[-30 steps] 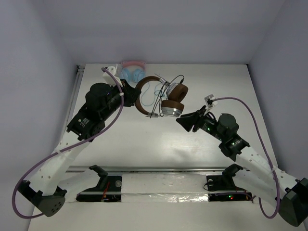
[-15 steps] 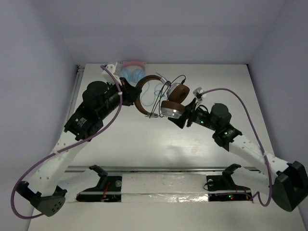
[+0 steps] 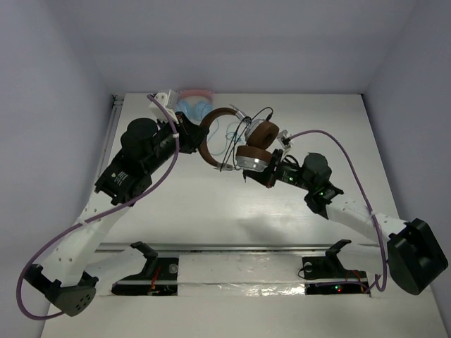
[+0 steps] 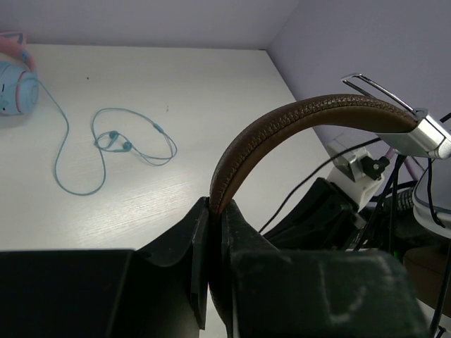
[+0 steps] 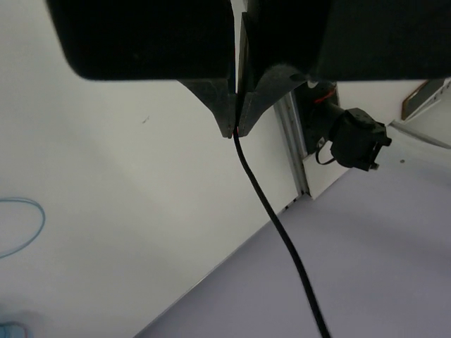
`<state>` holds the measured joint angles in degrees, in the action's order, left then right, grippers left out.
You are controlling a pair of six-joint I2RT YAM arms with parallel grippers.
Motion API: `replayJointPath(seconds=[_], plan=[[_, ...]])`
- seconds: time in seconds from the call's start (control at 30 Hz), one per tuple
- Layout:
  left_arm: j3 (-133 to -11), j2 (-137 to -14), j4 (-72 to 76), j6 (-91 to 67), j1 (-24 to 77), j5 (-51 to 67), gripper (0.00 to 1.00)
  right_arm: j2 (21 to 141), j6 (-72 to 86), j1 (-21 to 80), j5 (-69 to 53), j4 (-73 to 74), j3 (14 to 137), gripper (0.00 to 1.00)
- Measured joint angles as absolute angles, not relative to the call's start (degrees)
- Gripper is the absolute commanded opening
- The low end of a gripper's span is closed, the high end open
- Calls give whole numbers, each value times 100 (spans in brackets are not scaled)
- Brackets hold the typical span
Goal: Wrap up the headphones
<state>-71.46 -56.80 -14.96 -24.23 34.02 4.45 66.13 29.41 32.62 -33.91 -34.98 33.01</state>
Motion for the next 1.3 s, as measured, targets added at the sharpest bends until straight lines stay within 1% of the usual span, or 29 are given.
replayJointPath(seconds=[0.03,0.3,0.7,0.93,1.3], plan=[[-7133,-5693,-1433,-2449,3402,445,0,6608,3037,3264,-3391,-3588,3229,0],[-6860,-6045,-847,-2692,3402,268,0,6445,3627,3404,-3376,-4018,2781,0],[-6121,-6501,137,-3055,3402,-974,0,6171,4873,3754,-3240,-4663,2418,0],[-5612,-6751,775,-3116,3430,-1575,0,6578,5717,3854,-3199,-5747,2239,0],[-4609,-7002,1459,-3107,3990,-2600,0,7153,6482,3885,-2630,-6858,2228,0]])
